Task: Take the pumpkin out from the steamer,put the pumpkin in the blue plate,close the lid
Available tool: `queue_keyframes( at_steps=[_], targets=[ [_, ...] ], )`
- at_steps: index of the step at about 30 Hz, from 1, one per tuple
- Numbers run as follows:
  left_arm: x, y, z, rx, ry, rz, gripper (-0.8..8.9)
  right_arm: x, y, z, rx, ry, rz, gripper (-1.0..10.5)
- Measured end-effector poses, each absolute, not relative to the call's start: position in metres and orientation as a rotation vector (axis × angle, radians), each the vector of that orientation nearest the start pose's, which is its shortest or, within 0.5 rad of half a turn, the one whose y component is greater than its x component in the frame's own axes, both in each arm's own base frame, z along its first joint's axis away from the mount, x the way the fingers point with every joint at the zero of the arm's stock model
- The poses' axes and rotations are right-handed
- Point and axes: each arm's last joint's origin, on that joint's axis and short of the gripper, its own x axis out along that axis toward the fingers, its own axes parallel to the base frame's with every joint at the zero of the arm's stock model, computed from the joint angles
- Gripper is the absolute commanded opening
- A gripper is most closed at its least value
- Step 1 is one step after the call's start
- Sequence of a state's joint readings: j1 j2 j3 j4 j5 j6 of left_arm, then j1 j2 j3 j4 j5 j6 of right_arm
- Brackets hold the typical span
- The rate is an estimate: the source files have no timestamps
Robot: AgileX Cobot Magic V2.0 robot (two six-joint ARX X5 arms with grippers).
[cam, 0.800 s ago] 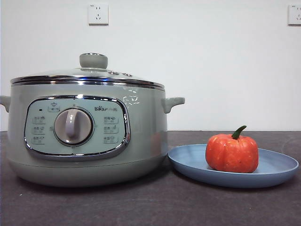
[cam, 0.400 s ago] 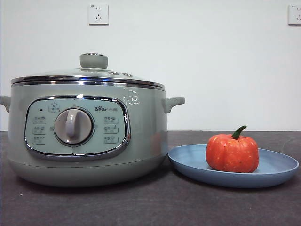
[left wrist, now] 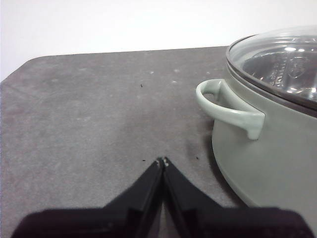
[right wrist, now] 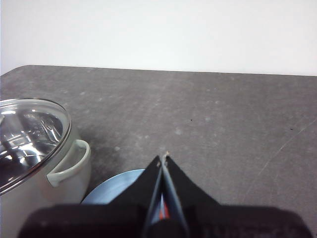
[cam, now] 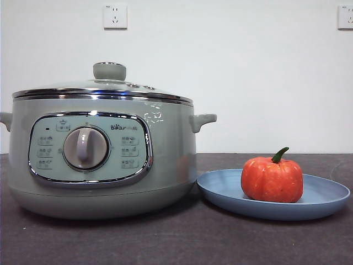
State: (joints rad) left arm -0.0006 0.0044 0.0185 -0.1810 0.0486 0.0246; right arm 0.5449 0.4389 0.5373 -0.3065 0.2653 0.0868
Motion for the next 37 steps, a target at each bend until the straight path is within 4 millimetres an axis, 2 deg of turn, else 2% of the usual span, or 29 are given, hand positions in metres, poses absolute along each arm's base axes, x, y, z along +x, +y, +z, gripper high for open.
queue_keyframes(
  at_steps=[14, 19, 25, 28, 32, 37],
  targets=[
    [0.095, -0.001, 0.152, 0.021, 0.166, -0.051, -0.03, 0.1, 0.052, 0.279, 0.002, 0.206, 0.27, -0.2],
    [0.095, -0.001, 0.152, 0.021, 0.166, -0.051, -0.03, 0.099, 0.051, 0.274, -0.03, 0.255, 0.268, -0.2],
    [0.095, -0.001, 0.152, 0.021, 0.166, -0.051, -0.03, 0.089, 0.038, 0.272, -0.072, 0.178, 0.254, -0.2],
    [0.095, -0.001, 0.152, 0.021, 0.166, -0.051, -0.03, 0.089, 0.03, 0.258, -0.067, 0.133, 0.26, -0.2],
    [0.095, -0.001, 0.152, 0.021, 0.166, -0.051, -0.03, 0.092, 0.02, 0.22, -0.057, 0.121, 0.268, -0.2],
    [0.095, -0.001, 0.152, 0.021, 0.166, -0.051, -0.03, 0.095, 0.015, 0.187, -0.048, 0.107, 0.299, -0.2]
  ],
)
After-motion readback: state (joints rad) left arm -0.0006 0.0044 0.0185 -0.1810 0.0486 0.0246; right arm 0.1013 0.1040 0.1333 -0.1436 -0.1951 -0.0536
